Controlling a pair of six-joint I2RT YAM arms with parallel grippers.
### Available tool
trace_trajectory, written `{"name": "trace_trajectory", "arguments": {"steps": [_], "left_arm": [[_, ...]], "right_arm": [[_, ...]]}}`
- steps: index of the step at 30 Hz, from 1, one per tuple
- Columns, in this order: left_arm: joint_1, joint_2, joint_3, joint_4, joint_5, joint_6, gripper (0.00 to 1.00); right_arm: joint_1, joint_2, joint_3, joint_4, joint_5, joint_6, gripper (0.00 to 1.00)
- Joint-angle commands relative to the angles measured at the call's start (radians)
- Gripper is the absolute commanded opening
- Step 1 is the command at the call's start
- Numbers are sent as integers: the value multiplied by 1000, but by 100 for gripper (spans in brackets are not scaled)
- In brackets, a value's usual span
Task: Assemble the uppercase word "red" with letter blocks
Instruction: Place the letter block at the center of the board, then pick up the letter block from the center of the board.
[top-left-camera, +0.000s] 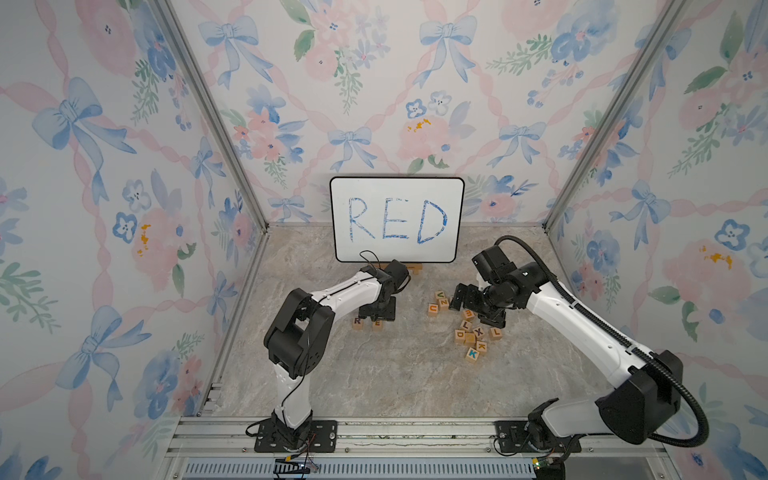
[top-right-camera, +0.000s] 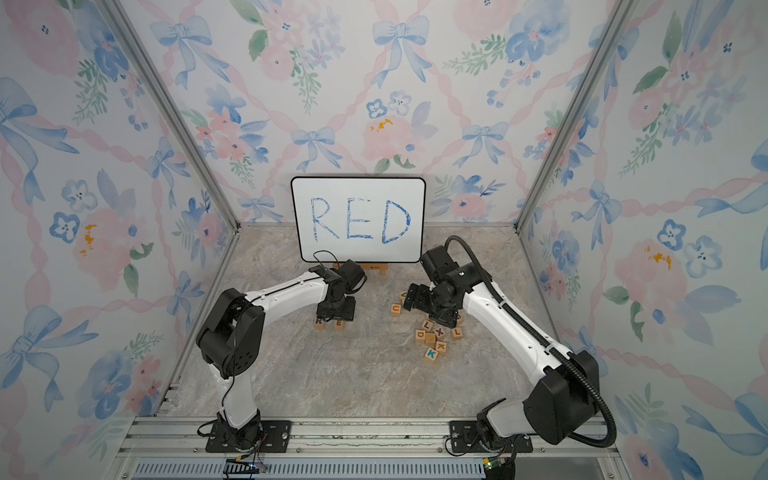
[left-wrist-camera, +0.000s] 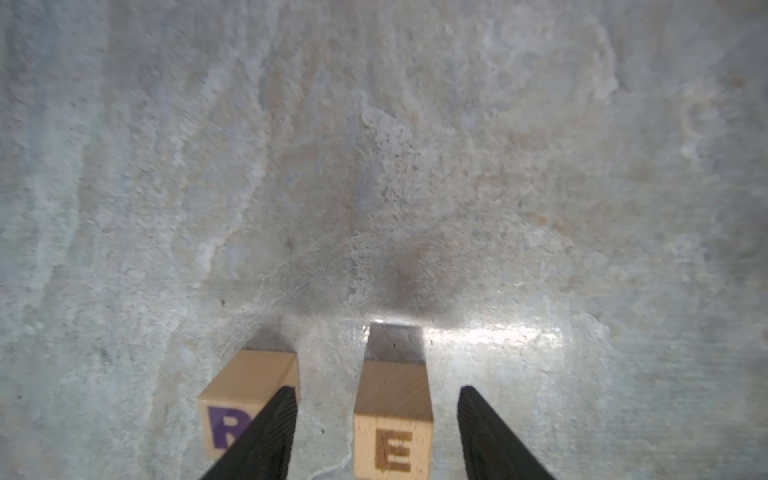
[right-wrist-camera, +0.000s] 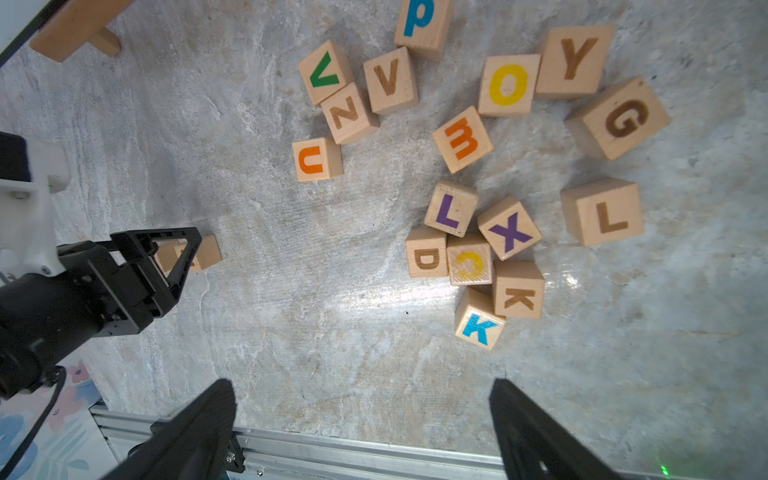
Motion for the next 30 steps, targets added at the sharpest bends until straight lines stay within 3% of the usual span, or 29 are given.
{"name": "trace_trajectory", "arguments": {"steps": [1, 3, 5, 12, 20, 30], "left_arm": [[2, -55, 44, -28, -40, -8, 69], [11, -81, 48, -27, -41, -24, 90], [19, -107, 49, -26, -34, -44, 98], [30, -205, 56, 9, 26, -33, 98], [61, -368, -35, 135, 202, 17, 98], [84, -548, -200, 198, 270, 21, 98]], "right_arm": [[17, -3, -2, -29, 22, 2, 97], [26, 9, 9, -44, 41, -8, 97], [34, 30, 21, -59, 58, -22, 97], [57, 108, 36, -88, 111, -81, 97], [69, 223, 48, -69, 136, -120, 98], [89, 383, 67, -17, 144, -137, 71]]}}
